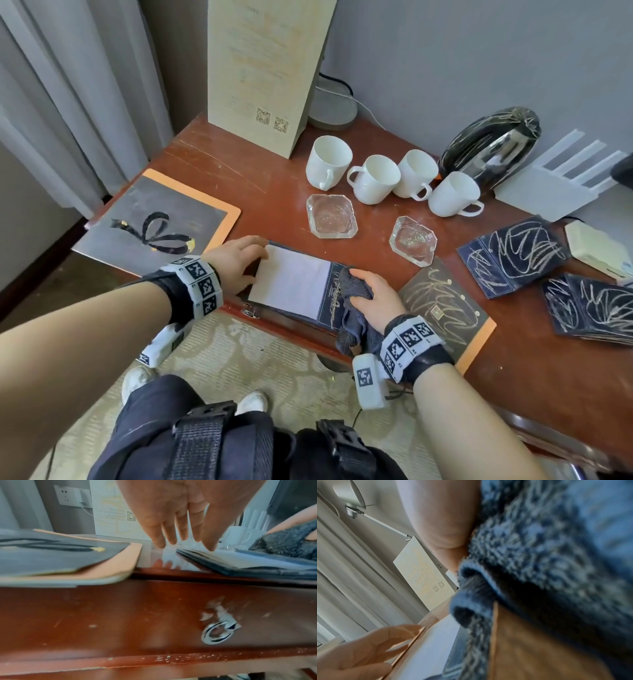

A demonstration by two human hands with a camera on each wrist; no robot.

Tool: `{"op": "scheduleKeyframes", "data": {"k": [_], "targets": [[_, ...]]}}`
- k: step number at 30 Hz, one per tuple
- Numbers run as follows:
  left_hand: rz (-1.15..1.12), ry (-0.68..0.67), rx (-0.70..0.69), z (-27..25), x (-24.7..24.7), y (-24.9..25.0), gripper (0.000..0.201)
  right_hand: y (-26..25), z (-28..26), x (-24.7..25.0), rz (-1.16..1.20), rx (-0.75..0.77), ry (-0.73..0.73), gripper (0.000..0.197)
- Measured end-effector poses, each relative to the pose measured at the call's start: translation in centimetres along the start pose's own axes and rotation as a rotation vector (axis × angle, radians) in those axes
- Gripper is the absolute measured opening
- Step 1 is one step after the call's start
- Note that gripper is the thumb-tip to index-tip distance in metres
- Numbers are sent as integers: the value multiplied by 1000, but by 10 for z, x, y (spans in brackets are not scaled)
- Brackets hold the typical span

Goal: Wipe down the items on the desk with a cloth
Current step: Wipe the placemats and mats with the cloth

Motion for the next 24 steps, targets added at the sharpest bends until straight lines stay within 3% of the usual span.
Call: {"op": "scheduleKeyframes", "data": {"k": [2,6,14,21,24], "targets": [[32,-18,-50,0,-4,13,62,-1,1,9,-16,17,55,48],[228,-195,-61,9,-28,30,80,-11,7,29,-199,92,136,49],[277,-247,-15,11,-46,24,88,-36,26,-15,-664,234,-72,62],[296,-268,-3,12,-51,20,90,7,11,6,-766,96,-149,55],[300,-287,7,12,-53,20,90,-7,15,26,-577,60,38,55]]}}
Point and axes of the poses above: each hand's wrist, its own z-axis towards the middle knuckle, its own x-axis out of the back of the hand, y = z × x, the point moved 9 cm from there along z, towards the middle knuckle, and after that the axes turned 7 degrees about y, right-handed, at the moved point
